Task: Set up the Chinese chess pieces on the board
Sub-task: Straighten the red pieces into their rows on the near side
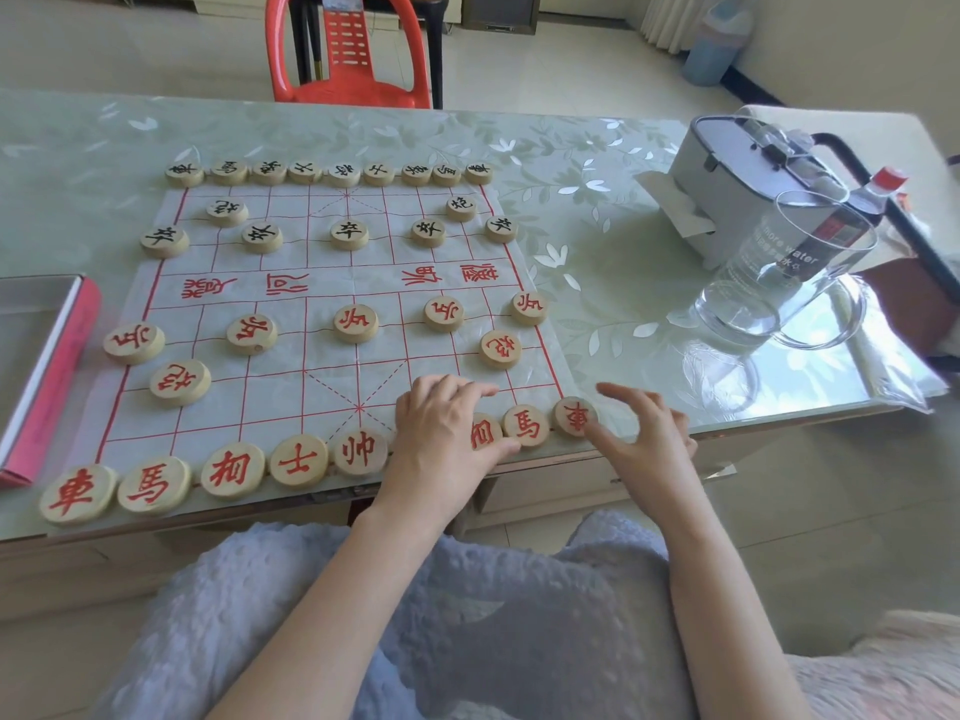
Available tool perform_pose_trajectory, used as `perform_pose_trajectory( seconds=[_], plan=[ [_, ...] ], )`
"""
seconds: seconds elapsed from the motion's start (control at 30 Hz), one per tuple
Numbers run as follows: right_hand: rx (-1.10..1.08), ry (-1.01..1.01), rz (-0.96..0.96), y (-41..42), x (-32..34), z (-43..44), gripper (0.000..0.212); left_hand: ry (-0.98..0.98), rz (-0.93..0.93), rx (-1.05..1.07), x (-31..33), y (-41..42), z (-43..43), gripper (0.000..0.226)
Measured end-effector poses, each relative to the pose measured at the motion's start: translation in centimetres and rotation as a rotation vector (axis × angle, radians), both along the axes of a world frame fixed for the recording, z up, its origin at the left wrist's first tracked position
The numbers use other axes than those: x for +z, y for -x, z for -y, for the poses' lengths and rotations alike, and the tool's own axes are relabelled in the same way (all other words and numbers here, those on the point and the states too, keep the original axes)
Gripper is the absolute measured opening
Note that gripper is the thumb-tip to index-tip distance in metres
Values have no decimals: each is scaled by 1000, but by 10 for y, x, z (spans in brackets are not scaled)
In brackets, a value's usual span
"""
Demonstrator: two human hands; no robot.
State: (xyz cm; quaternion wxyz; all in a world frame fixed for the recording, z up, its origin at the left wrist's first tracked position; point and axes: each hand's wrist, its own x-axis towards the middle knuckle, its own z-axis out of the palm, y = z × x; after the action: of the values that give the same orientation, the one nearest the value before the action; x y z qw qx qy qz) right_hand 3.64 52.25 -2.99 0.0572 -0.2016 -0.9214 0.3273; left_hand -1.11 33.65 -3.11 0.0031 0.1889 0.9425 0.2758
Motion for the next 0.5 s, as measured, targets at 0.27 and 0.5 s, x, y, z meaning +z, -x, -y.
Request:
perform_pose_trajectory(
  seconds=[0.27, 0.5],
  plan=[
    [52, 44, 9, 11, -5, -1, 49, -38, 12, -39, -5, 0, -21, 48],
    [171, -25, 32, 10, -9, -2, 49, -43, 3, -52, -9, 1, -21, 44]
  ],
)
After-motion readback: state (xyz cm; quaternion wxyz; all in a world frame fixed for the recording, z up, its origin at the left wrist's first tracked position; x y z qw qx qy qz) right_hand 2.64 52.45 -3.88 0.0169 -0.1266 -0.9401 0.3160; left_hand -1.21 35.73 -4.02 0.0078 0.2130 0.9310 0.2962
